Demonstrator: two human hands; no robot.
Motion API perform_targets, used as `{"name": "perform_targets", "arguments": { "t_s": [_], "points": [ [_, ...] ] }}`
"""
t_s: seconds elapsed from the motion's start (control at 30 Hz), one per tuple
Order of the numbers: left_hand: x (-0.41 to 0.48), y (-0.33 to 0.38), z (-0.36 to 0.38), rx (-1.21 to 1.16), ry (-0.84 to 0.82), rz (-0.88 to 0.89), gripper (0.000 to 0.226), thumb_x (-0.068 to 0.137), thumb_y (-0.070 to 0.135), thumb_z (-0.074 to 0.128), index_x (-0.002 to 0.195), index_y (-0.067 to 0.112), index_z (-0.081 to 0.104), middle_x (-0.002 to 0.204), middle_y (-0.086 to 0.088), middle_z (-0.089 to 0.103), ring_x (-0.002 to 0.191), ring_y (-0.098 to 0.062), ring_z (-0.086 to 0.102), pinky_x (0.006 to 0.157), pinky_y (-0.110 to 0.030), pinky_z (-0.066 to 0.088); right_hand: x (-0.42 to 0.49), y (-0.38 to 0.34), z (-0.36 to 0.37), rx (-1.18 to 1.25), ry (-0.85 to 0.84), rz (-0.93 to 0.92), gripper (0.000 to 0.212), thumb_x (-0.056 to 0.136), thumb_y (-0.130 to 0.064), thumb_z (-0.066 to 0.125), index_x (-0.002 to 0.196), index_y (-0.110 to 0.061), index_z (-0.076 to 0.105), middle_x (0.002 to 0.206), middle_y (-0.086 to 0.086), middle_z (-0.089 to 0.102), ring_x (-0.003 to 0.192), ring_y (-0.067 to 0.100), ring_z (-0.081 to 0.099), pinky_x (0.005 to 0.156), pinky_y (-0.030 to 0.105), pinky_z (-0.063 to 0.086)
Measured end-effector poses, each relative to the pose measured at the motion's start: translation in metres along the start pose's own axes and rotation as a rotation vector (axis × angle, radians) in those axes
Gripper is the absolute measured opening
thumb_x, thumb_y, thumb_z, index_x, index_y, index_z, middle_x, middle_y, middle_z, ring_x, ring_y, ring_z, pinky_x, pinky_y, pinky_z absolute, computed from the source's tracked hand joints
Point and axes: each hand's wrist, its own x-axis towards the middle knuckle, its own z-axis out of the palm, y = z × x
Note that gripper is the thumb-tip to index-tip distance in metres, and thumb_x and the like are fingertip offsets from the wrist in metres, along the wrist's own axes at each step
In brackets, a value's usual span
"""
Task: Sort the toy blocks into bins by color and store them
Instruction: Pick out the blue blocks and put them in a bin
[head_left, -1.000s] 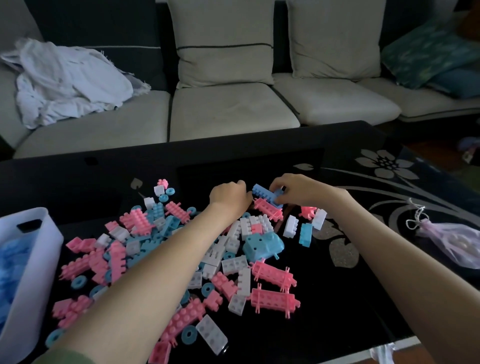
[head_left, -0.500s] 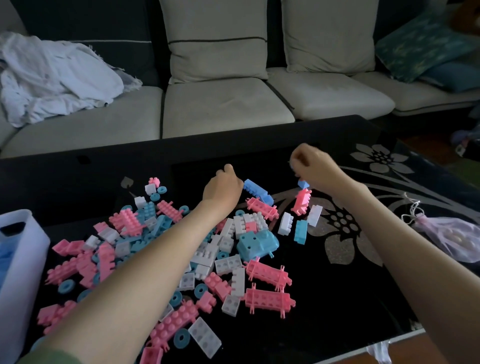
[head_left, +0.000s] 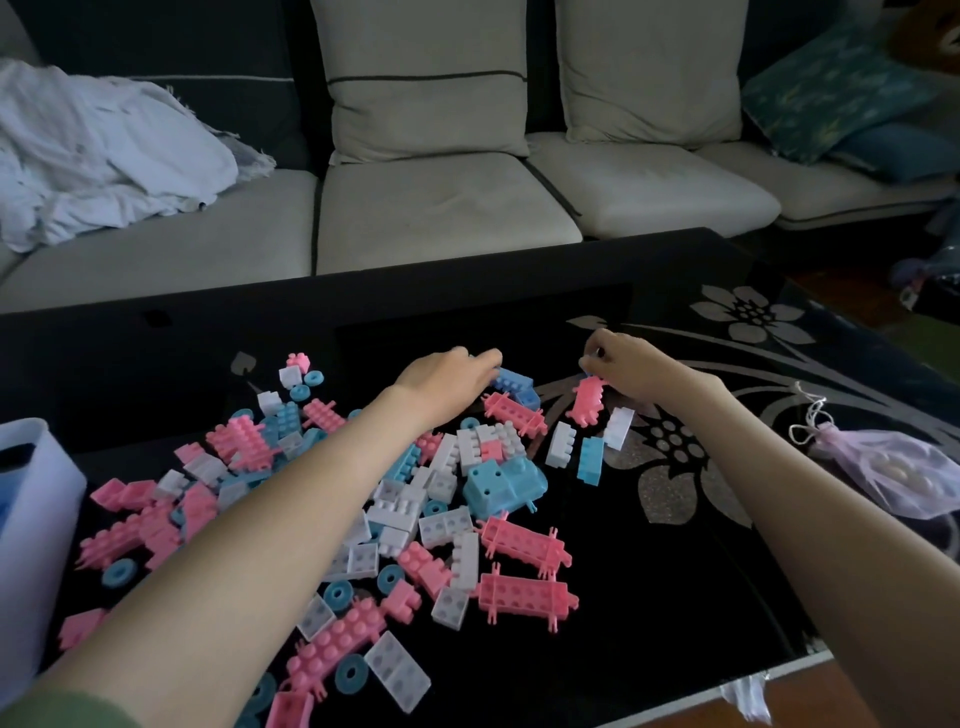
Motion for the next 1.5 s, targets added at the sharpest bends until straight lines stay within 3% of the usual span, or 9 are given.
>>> {"name": "perform_targets", "arguments": {
  "t_s": [0.1,0.27,0.37,0.7,0.83,0.97,1.17,1.33,1.5],
  "points": [
    [-0.003,-0.005,-0.006,-0.090,-0.031,0.023,0.023,0.099,0.041,0.036,0.098,0.020,0.046,0.083,-0.002,0.049,0.064,-0.017,0.051,0.054,-0.032,0.042,-0.003,-0.005,-0.001,0.027,0.072,0.012,0.024,0.094,-0.029,0.051,0.113,-0.014,0.053,0.085,-0.005,0.054,0.070,0.007,0.052,0.055,0.021,0.038],
    [-0.022,-0.011,-0.018,-0.118,0.057,-0.037,0.016,0.099,0.035,0.038,0.091,0.021,0.043,0.079,0.002,0.045,0.066,-0.019,0.051,0.056,-0.032,0.041,-0.015,-0.033,-0.014,0.097,0.221,-0.106,0.022,0.095,-0.028,0.050,0.113,-0.015,0.052,0.093,-0.002,0.054,0.074,0.008,0.054,0.055,0.019,0.039],
    [-0.040,-0.014,-0.034,-0.092,0.093,-0.064,0.017,0.100,0.033,0.036,0.095,0.019,0.045,0.083,0.000,0.049,0.069,-0.021,0.052,0.056,-0.032,0.040,-0.021,-0.067,-0.025,0.158,0.232,-0.180,0.019,0.095,-0.027,0.051,0.111,-0.017,0.053,0.083,-0.008,0.052,0.070,0.007,0.053,0.055,0.018,0.038],
    [-0.170,-0.089,-0.095,-0.066,0.145,-0.286,0.020,0.098,0.038,0.039,0.093,0.020,0.045,0.083,0.000,0.048,0.078,-0.023,0.051,0.061,-0.033,0.035,-0.053,-0.242,0.008,0.244,0.038,-0.497,0.014,0.093,-0.030,0.053,0.104,-0.023,0.056,0.079,-0.011,0.055,0.069,0.004,0.053,0.057,0.016,0.039],
    [-0.247,-0.137,-0.105,0.091,0.105,-0.413,0.019,0.096,0.039,0.041,0.084,0.026,0.037,0.078,0.003,0.045,0.077,-0.023,0.051,0.056,-0.031,0.030,-0.068,-0.315,0.038,0.245,-0.089,-0.613,0.016,0.092,-0.033,0.053,0.105,-0.023,0.056,0.077,-0.013,0.051,0.066,0.002,0.049,0.054,0.014,0.033],
    [-0.305,-0.163,-0.105,0.068,0.087,-0.526,0.018,0.097,0.040,0.041,0.085,0.026,0.041,0.073,0.007,0.043,0.073,-0.020,0.051,0.052,-0.031,0.030,-0.080,-0.374,0.066,0.226,-0.149,-0.705,0.020,0.094,-0.030,0.052,0.109,-0.018,0.057,0.075,-0.013,0.049,0.066,0.003,0.047,0.057,0.014,0.033],
    [-0.333,-0.174,-0.097,-0.008,0.060,-0.562,0.016,0.095,0.034,0.045,0.083,0.023,0.045,0.070,0.007,0.046,0.071,-0.017,0.053,0.057,-0.031,0.037,-0.091,-0.414,0.085,0.166,-0.160,-0.779,0.025,0.096,-0.026,0.050,0.117,-0.014,0.054,0.100,0.003,0.053,0.084,0.015,0.053,0.073,0.024,0.041],
    [-0.333,-0.177,-0.082,-0.021,0.060,-0.644,0.013,0.097,0.033,0.044,0.089,0.023,0.046,0.072,0.007,0.048,0.064,-0.008,0.051,0.054,-0.025,0.038,-0.097,-0.424,0.093,0.143,-0.171,-0.767,0.027,0.095,-0.028,0.052,0.118,-0.014,0.054,0.098,0.000,0.048,0.071,0.004,0.043,0.061,0.014,0.033],
    [-0.331,-0.182,-0.067,-0.079,0.001,-0.737,0.015,0.095,0.032,0.046,0.102,0.019,0.049,0.087,-0.002,0.058,0.075,-0.016,0.060,0.069,-0.035,0.054,-0.107,-0.425,0.096,0.149,-0.301,-0.756,0.039,0.088,-0.022,0.062,0.125,-0.017,0.050,0.118,0.000,0.049,0.091,0.007,0.045,0.078,0.021,0.037]
  ]
}}
